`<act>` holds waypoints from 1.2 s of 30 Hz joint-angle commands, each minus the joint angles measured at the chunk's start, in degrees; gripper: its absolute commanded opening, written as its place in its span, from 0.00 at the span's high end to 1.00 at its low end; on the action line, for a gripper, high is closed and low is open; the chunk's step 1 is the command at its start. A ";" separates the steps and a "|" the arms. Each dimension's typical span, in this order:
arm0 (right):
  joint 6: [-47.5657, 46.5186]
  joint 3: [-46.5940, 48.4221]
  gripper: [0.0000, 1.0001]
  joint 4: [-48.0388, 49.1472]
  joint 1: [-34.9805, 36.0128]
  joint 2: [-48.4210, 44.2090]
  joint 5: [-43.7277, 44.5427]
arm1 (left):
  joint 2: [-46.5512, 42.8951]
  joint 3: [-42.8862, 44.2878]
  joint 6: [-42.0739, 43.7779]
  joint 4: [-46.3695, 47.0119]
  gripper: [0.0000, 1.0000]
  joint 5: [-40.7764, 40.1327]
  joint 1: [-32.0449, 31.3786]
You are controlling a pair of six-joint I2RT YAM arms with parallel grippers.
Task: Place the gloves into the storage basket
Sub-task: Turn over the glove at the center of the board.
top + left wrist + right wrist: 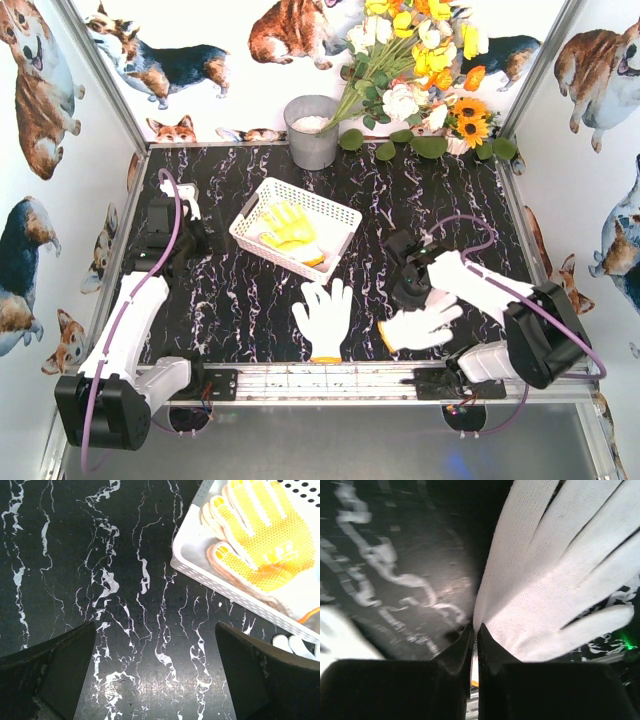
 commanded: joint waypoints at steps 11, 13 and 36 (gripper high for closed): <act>-7.26 22.58 1.00 -1.53 -0.78 -6.36 -4.10 | -0.84 -0.98 0.98 2.56 0.00 6.54 0.74; -7.57 22.89 1.00 -2.38 -0.81 -8.13 -3.86 | -1.03 -1.07 1.05 2.73 0.00 6.68 0.69; -2.04 -5.19 0.30 -5.15 -9.87 -22.27 0.63 | -0.68 -1.53 1.09 3.75 0.00 11.73 0.65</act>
